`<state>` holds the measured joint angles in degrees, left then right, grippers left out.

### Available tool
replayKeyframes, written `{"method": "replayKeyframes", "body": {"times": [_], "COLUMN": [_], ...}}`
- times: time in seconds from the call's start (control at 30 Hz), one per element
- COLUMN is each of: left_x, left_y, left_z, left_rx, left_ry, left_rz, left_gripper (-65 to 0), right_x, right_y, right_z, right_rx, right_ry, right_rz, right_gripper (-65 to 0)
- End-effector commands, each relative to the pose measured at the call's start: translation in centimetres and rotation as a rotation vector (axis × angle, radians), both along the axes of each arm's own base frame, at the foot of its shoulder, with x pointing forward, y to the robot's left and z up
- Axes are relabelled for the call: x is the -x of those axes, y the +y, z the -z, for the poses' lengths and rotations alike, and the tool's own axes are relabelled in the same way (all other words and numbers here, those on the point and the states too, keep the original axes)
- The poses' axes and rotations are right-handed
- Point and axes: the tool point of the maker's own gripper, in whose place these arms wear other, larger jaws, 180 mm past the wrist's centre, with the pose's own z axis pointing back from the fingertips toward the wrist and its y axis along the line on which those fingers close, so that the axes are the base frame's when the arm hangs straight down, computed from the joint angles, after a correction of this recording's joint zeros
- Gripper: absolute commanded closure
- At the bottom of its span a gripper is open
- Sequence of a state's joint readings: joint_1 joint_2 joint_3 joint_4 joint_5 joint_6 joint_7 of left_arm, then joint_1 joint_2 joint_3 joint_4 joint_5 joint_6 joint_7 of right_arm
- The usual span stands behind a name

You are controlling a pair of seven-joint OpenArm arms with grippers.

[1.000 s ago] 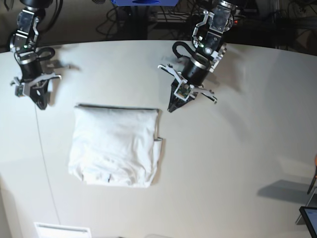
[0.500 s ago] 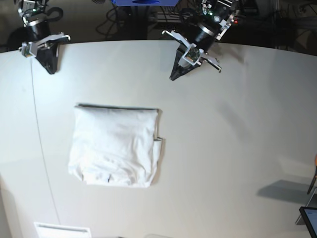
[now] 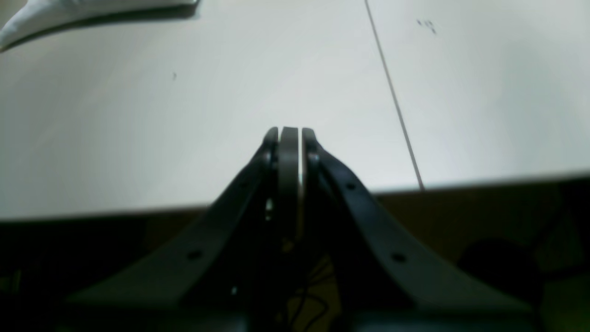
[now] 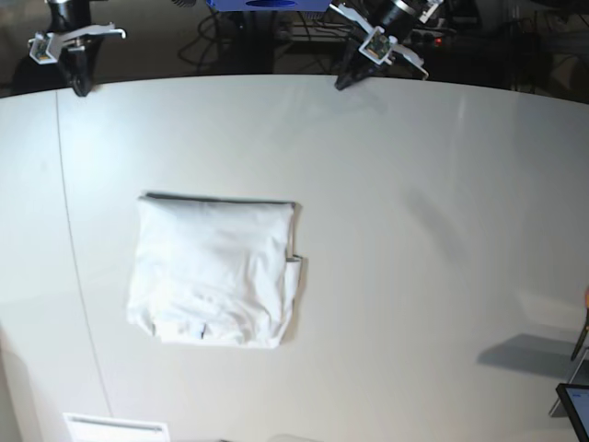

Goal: Fold the T-shirt properly

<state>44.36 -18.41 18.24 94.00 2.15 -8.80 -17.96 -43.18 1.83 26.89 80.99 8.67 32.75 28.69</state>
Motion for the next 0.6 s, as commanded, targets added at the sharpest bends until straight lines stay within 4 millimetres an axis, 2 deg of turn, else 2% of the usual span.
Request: {"method": "replayKeyframes", "body": {"times": [0.0,0.17,0.27,0.3,0.37,0.47,0.57], "left_x": [0.9,5.7,9.0,10.1,11.8,13.4,13.9], "left_y": [-0.4,-1.3,-1.9,-1.8,-1.4,-0.8,-0.1], "left_z": [-0.6,1.0,3.3,4.3,6.3,10.3,14.3], "left_rx": [0.023,-0.056,-0.089,-0.097,-0.105,-0.108,-0.105], "left_ry": [-0.004,0.077,0.165,0.205,0.276,0.388,0.490], "left_rz": [0.008,0.095,0.109,0.104,0.084,0.022,-0.057], "left_gripper": [0.0,0.0,0.0,0.0,0.0,0.0,0.0], "right_x": [0.8,4.1,6.3,7.3,7.9,9.5,11.3], "right_y": [-0.3,0.4,0.8,1.0,1.9,3.2,5.5], "right_z": [-0.6,0.5,2.5,3.9,6.7,12.2,17.4], "right_rx": [0.000,-0.021,-0.056,-0.076,-0.122,-0.195,-0.270], "right_ry": [-0.010,0.076,0.145,0.192,0.271,0.467,0.696], "right_rz": [0.006,0.015,0.051,0.064,0.067,0.041,-0.039], "right_gripper": [-1.5,-1.5,-1.5,-1.5,-1.5,-1.5,-1.5]}}
